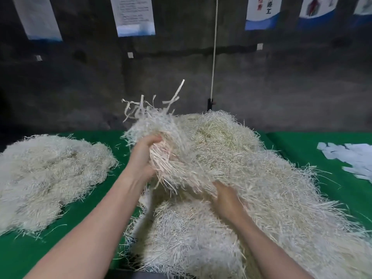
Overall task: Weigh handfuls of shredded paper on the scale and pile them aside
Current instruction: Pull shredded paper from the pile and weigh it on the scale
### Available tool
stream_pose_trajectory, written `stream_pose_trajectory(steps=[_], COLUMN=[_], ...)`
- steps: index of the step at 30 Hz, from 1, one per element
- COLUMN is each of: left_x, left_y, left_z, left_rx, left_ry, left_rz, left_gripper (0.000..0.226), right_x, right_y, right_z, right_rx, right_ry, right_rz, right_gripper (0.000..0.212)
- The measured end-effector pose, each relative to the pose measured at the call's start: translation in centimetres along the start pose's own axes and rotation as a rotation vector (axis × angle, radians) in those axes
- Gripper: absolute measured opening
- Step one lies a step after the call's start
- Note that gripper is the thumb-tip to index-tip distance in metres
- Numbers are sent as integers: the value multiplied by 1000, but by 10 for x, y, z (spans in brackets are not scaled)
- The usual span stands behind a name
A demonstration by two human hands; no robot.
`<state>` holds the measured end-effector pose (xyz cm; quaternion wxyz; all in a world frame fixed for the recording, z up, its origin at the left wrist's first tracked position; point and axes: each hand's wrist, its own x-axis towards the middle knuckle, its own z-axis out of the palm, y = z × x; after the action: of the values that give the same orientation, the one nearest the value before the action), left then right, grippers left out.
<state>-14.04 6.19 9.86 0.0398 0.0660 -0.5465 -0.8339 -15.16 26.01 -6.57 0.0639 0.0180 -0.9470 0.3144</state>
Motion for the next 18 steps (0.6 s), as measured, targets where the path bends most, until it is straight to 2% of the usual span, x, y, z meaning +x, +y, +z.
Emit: stream_pose_trajectory(steps=[2,5,7,11,12,15,17,18], left_x=[7,6,2,3,3,0,-3,-5], left_y=[7,8,0,-12,-13,-11,-9,-9], left_z=[-9,-12,-10,-4,-1,7,13,15], left_rx=[-40,171,268,320,327,338,328,304], left_ry=[48,193,142,60,66,56,51,54], left_rz=[44,58,46,39,31,41,48,48], left_gripper=[19,15,14,13,14,10,10,10], right_x=[-2,-14,-18,-27,-29,-25,-20,-18], right_y=[40,68,56,-3,-18,-61,-80,-83], right_z=[-13,-37,-56,-113,-124,-117,-83,-62], right_rx=[-119,-198,-225,-122,-125,-24,90,97], right_ry=[20,58,-2,-299,-294,-134,-233,-339], right_rz=[98,207,177,-6,-51,-247,-272,-223], right_gripper=[43,36,40,82,95,133,146,143])
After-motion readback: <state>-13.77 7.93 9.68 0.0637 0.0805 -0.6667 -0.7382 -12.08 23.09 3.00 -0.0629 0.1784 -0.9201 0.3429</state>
